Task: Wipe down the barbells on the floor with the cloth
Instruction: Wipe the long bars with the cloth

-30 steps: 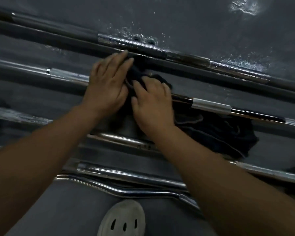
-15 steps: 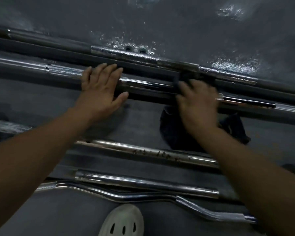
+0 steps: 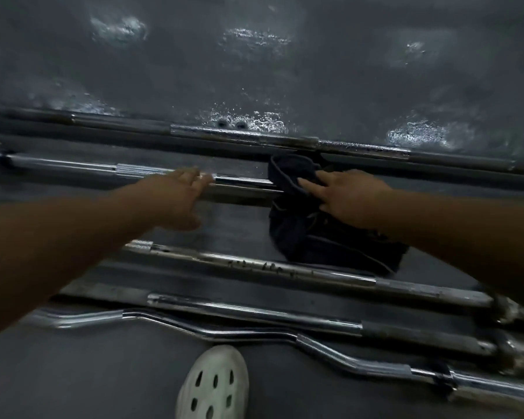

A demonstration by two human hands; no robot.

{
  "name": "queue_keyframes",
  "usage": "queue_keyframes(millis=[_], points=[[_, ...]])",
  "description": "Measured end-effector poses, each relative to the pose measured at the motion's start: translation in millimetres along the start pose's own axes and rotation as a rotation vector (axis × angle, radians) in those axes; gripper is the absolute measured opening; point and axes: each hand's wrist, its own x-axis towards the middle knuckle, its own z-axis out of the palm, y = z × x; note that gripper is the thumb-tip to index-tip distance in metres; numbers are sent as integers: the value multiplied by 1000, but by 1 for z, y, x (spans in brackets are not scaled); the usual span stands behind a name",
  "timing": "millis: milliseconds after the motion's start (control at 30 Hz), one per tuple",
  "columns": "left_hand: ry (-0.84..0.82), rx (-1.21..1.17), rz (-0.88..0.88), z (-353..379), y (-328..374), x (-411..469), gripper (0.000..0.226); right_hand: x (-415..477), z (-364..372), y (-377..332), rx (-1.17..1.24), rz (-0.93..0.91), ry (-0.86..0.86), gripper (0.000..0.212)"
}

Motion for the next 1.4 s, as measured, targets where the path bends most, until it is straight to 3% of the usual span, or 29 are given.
queue_keyframes(millis=[133, 333, 500, 733, 900, 1067, 1233, 1400], points=[[-69, 42, 21, -20, 26, -47, 101, 2, 22, -5, 10, 60, 117, 72], [12, -292, -194, -12, 80, -99, 95, -1, 24, -14, 85, 122, 197, 80], [70, -349, -220, 2, 101, -111, 90, -3, 35, -25, 166, 178, 258, 73], [172, -416, -224, 8, 81, -74, 88, -12, 33, -35, 354, 266, 343, 60], [330, -313, -264, 37, 39, -23, 93, -16, 41, -55, 319, 284, 406, 44], [376, -306, -300, 92, 37, 19, 114, 43, 34, -103, 213, 276, 470, 66], [471, -342, -293, 78, 26, 42, 108, 86, 7, -124, 154, 191, 511, 72], [411, -286, -308, 49, 19, 58, 101, 100, -6, -107, 76, 160, 458, 73]])
